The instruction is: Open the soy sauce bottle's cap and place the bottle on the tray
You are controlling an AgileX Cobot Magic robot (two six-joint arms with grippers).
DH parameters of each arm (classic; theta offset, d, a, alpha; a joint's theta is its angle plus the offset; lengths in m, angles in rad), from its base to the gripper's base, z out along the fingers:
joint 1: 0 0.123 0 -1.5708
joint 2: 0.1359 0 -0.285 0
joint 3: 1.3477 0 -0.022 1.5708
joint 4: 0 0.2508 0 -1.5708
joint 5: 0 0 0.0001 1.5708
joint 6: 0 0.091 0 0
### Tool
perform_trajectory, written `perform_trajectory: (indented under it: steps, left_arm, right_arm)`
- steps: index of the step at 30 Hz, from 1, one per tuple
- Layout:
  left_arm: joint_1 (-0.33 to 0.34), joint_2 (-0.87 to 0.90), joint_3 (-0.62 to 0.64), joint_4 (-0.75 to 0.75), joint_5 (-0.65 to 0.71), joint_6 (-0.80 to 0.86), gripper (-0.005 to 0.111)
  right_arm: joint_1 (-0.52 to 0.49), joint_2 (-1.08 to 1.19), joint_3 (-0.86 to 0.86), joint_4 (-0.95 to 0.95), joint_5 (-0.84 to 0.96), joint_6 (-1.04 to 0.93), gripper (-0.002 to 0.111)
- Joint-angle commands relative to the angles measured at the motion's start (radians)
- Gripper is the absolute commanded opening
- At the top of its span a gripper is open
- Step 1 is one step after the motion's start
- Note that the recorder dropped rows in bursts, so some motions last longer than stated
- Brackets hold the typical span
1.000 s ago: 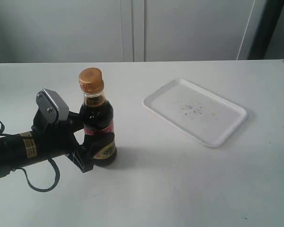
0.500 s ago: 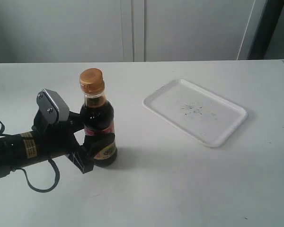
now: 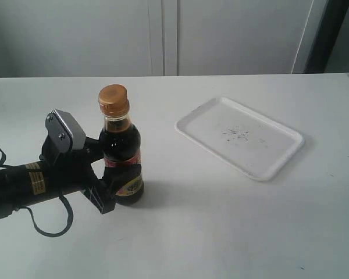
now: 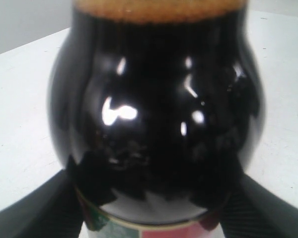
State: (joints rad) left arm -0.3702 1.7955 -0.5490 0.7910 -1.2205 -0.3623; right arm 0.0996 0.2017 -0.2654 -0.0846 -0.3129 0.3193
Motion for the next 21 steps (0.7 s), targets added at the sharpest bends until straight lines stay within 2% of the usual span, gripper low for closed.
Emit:
perform_trajectory:
  steps: [1, 9, 14, 21]
  left_arm:
    - [-0.004, -0.003, 0.000, 0.024, -0.001, 0.003, 0.000]
    - [-0.004, -0.003, 0.000, 0.024, -0.001, 0.003, 0.000]
    - [-0.004, -0.003, 0.000, 0.024, -0.001, 0.003, 0.000]
    - [-0.004, -0.003, 0.000, 0.024, -0.001, 0.003, 0.000]
  right_arm:
    - [-0.006, 0.132, -0.102, -0.150, -0.047, 0.105, 0.000]
    - [-0.006, 0.404, -0.220, -0.384, -0.238, 0.280, 0.000]
    - [-0.006, 0.547, -0.235, -0.387, -0.377, 0.297, 0.000]
    - [0.057, 0.718, -0.235, -0.385, -0.489, 0.228, 0.000]
